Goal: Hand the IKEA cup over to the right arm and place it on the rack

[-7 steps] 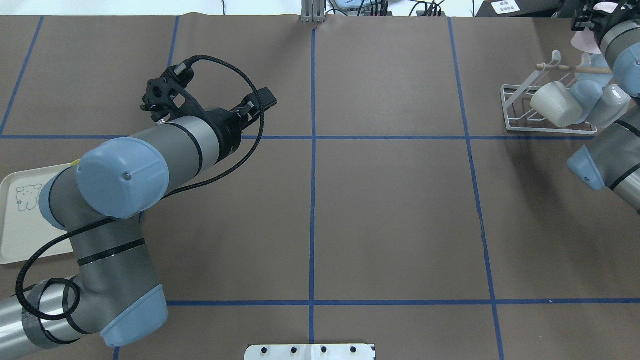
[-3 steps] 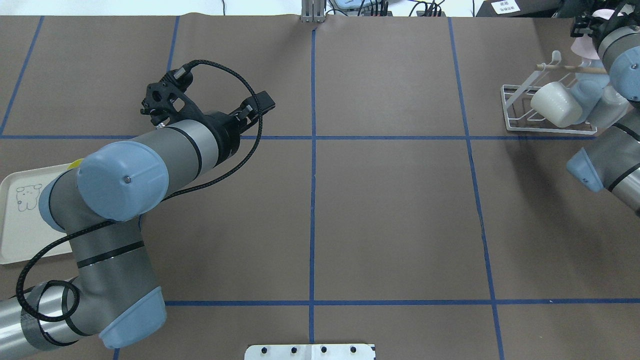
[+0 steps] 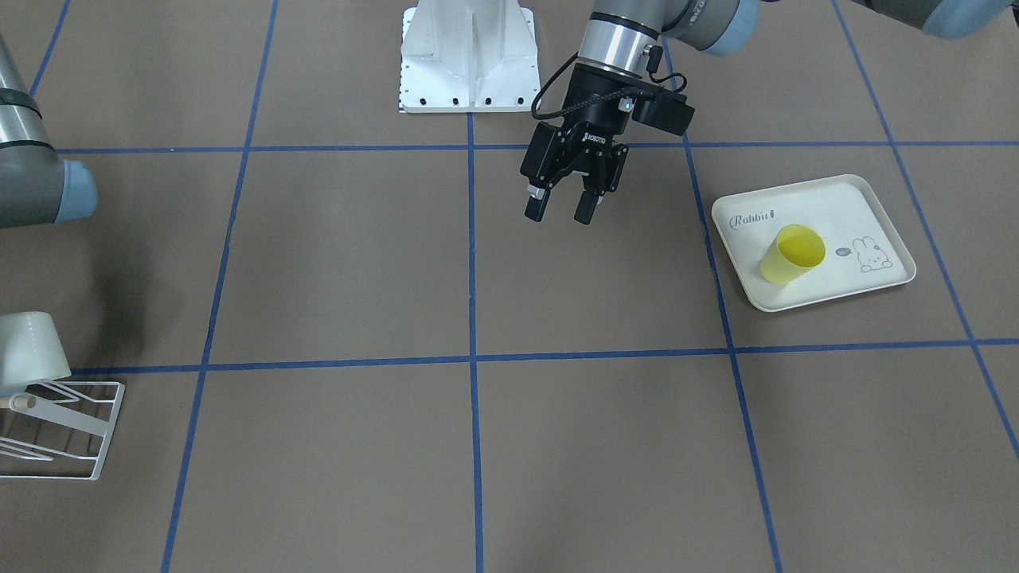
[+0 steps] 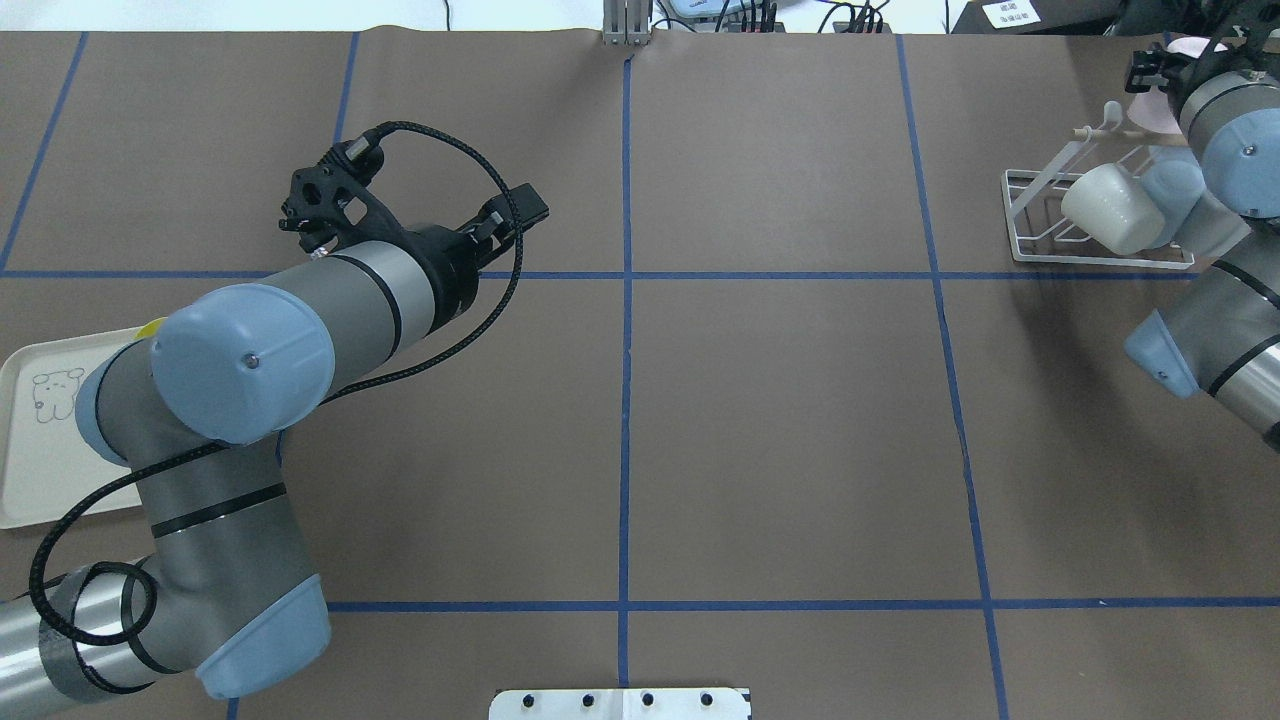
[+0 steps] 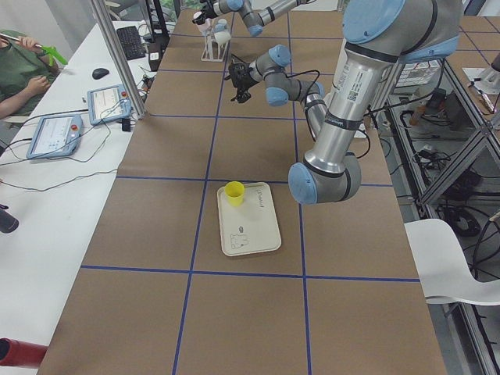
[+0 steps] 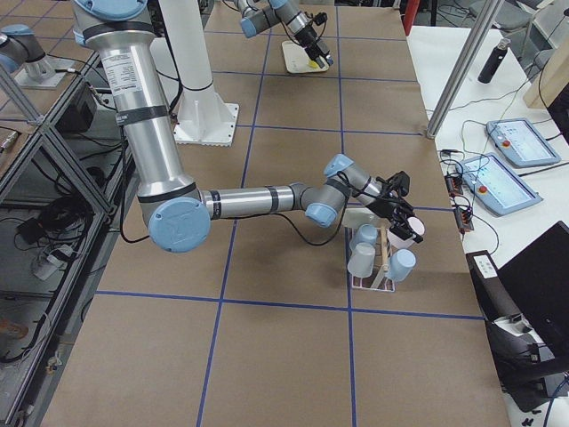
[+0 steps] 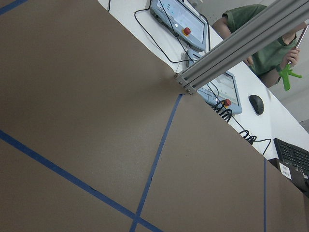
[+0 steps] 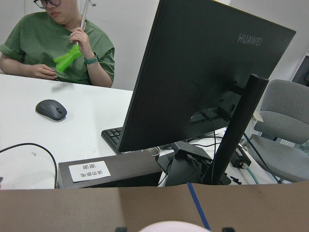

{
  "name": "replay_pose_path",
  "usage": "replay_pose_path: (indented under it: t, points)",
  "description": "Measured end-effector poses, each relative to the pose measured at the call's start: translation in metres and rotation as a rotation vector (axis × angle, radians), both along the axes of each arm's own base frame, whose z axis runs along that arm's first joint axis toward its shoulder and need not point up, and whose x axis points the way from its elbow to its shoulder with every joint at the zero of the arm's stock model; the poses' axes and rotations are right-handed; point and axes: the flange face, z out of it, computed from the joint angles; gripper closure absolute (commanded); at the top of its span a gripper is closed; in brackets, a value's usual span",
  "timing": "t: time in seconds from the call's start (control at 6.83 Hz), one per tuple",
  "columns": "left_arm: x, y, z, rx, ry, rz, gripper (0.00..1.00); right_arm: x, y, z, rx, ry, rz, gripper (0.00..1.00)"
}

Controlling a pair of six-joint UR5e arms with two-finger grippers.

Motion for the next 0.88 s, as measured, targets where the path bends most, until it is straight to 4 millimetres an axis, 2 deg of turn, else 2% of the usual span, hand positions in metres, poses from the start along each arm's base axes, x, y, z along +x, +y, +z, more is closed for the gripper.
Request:
replay_pose_path:
  t: [0.29,0.44,0.59,0.73,0.88]
  points:
    - [-0.001,0.001,-0.001,0.002,0.004,0.001,0.0,0.001,0.004,0.0,0.018,-0.026,-0.018,0.0]
    - [-0.003,0.001,-0.003,0.005,0.005,0.001,0.0,0.008,0.006,0.0,0.031,-0.066,-0.04,0.0]
    - [-0.005,0.002,-0.004,0.011,0.005,0.005,0.0,0.024,0.005,-0.002,0.043,-0.118,-0.065,0.0]
    - [-0.011,0.002,-0.006,0.015,0.005,0.011,0.0,0.05,0.003,-0.008,0.059,-0.186,-0.1,0.0]
    - [-0.018,-0.001,-0.005,0.022,-0.007,0.011,0.0,0.076,0.004,-0.024,0.076,-0.265,-0.147,0.0]
